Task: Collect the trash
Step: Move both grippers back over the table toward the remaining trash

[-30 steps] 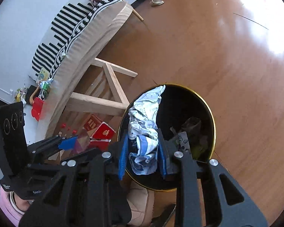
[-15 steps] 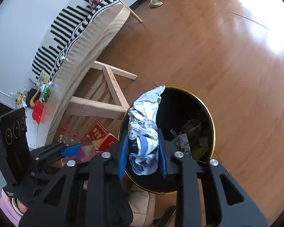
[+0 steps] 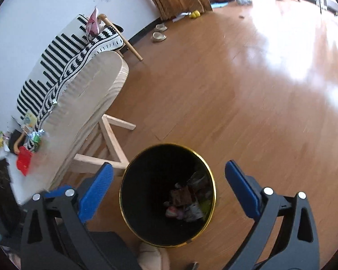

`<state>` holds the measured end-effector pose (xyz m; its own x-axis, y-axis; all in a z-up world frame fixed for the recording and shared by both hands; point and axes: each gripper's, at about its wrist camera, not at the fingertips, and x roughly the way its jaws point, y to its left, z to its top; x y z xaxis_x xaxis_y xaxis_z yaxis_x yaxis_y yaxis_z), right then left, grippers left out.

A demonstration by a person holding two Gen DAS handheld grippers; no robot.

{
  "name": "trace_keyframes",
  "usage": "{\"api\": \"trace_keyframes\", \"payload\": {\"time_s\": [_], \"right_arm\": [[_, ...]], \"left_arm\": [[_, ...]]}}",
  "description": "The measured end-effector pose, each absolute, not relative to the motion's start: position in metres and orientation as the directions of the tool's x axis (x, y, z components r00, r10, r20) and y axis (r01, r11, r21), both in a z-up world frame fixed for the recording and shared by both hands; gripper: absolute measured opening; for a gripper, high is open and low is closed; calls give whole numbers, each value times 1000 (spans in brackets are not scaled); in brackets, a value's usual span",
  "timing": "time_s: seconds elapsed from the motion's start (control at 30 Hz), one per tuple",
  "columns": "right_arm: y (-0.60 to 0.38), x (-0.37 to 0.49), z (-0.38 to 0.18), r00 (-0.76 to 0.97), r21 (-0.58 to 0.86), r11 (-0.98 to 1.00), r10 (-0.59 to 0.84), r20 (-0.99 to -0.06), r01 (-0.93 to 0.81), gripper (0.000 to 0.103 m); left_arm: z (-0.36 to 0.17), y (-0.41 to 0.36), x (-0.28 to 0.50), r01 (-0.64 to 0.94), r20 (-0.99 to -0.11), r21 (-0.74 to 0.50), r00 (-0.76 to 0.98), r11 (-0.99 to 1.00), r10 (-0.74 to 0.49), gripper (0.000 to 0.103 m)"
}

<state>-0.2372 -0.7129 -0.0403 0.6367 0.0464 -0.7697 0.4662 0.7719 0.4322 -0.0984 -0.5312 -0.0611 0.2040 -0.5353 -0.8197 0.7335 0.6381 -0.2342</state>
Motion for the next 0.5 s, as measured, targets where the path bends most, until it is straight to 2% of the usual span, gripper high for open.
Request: {"api": "trace_keyframes", "payload": {"time_s": [0.23, 0.33, 0.4, 0.5], "right_arm": [[-694, -219, -27, 646, 329, 833, -44, -762, 445, 96], [-689, -202, -19, 662, 345, 837, -27, -749, 425, 96], [-683, -189, -10, 673, 350, 845, -15, -740, 404, 96], [-669, -159, 6, 686, 344, 873, 16, -727, 345, 96]], "left_arm": [[21, -465, -57, 688, -760, -172, 363, 705, -540, 97], [42, -399, -19, 582, -750, -145, 463, 800, -473, 97], [47, -344, 7, 485, -765, -130, 506, 865, -399, 97], [43, -265, 48, 361, -793, -39, 557, 932, -249, 97]]}}
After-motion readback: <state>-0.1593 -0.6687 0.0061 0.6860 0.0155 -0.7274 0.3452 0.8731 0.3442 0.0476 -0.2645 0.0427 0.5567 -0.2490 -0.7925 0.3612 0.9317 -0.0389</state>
